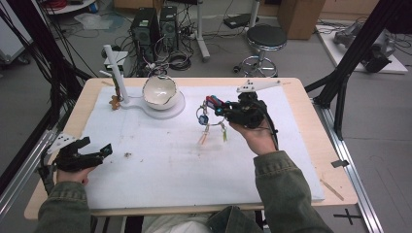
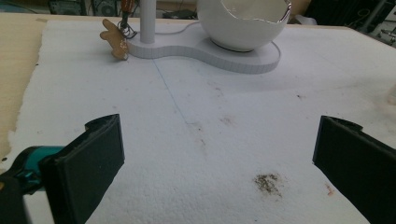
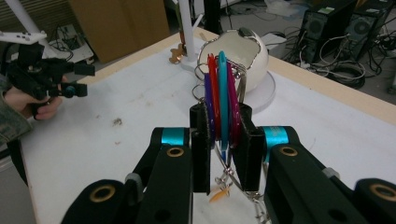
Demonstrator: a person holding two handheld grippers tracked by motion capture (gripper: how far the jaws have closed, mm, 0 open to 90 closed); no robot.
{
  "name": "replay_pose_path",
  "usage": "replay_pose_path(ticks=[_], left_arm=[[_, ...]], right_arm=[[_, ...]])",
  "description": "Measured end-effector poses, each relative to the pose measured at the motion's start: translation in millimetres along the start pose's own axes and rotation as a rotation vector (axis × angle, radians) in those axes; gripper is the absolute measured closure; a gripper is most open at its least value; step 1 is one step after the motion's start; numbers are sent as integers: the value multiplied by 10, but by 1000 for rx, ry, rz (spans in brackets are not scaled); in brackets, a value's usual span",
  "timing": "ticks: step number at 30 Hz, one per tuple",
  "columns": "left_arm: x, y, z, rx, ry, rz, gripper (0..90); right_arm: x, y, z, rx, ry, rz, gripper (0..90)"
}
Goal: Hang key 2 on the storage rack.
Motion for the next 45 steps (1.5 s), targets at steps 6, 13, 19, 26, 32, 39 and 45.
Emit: replay_pose_path(ticks=[6,13,19,26,32,39,45], left_arm=[[1,2,0,3,-2,1,24],[5,16,-10,6,-6,-4,24],[5,9,-11,7,-6,-1,24],[-2,-1,-17,6,-1,7,24],[-9,-8,-32,10,2,7,24],[-17,-18,-29,7,10,14,24],[-28,-23,-28,14,18,20,24]], right_arm=[[-215,-69,-32,-21,19,-4,792],[-416,-137,-96,-45,27,1,792],[-507,-181,-231,-57,15,3,792],[-642,-240,-355,-67,8,13,792],[-801,-293,-425,-83,18,12,792],[-966,-357,-558,-100,12,19,792],[-1096,-383,-669,-107,12,12,792]])
Point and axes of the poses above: each handheld gripper's, and its own axes: z roughly backward along the jaws, x roughly out of its underside, y roughly to its right, the point moved 8 cm from there along -z, roughly forward along the jaws, and after that the axes turned 12 degrees about -y, right-handed, at the moved point
